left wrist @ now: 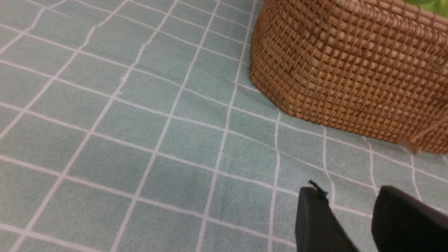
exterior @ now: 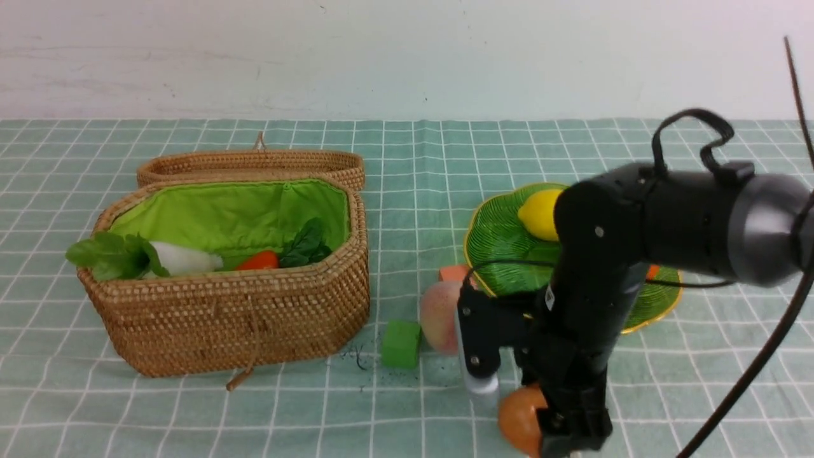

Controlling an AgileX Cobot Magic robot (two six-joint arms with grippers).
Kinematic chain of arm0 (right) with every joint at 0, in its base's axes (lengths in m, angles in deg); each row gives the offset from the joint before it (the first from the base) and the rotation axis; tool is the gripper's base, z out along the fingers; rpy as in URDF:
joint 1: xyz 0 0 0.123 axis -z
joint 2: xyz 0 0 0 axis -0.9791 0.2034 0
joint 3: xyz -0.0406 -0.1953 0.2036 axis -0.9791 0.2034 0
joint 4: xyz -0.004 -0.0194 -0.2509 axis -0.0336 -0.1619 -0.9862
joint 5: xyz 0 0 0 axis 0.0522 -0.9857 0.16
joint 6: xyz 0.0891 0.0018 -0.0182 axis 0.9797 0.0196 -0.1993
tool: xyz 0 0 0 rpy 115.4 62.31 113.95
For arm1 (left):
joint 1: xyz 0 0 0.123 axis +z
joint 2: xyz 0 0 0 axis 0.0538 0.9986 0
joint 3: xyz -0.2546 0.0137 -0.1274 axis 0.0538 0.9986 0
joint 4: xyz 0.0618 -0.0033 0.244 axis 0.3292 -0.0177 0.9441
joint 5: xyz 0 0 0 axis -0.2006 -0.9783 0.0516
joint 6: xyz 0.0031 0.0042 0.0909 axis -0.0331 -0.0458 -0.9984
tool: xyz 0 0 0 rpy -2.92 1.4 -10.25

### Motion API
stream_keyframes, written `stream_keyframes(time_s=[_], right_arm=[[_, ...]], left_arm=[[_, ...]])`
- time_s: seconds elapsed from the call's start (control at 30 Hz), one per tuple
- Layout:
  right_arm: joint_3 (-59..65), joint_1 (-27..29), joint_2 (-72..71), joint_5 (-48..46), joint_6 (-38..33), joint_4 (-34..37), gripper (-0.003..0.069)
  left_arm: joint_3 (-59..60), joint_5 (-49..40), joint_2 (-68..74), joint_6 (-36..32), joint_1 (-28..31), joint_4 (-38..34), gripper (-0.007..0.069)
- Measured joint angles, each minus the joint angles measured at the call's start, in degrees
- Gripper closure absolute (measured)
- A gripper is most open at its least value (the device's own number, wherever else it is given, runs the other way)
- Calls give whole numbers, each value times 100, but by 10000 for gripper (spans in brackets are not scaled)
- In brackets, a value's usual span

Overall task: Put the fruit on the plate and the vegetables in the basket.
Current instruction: Use the right arm to grab a potato and put it into the left basket

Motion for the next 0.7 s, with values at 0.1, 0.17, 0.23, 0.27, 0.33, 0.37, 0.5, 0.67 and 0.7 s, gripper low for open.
stream_keyframes(time_s=[0.1, 0.17, 0.23, 0.27, 0.33, 0.37, 0.5, 0.67, 0.7], right_arm=[[-909, 0, -51, -262, 248, 536, 39], [-1556, 0, -74, -311, 322, 1082, 39], [-2036, 0, -80, -216, 335, 1450, 39], [-2277, 0, -85, -83, 341, 1773, 39], [-2716, 0, -85, 360, 302, 2407, 39], [-2982, 0, -65, 873, 134, 3037, 39], [-3183, -25, 118, 1973, -667, 4466, 39], [-3206, -216, 987, 2825, -1749, 5718, 39], [-3206, -290, 1229, 2908, -1821, 5732, 39]], left_arm=[[0, 0, 0, 0, 0, 0, 386], [0, 0, 0, 0, 0, 0, 386], [0, 0, 0, 0, 0, 0, 386], [0, 0, 0, 0, 0, 0, 386], [0, 0, 0, 0, 0, 0, 386], [0, 0, 0, 0, 0, 0, 386], [0, 0, 0, 0, 0, 0, 386], [0, 0, 0, 0, 0, 0, 386], [0, 0, 0, 0, 0, 0, 386]])
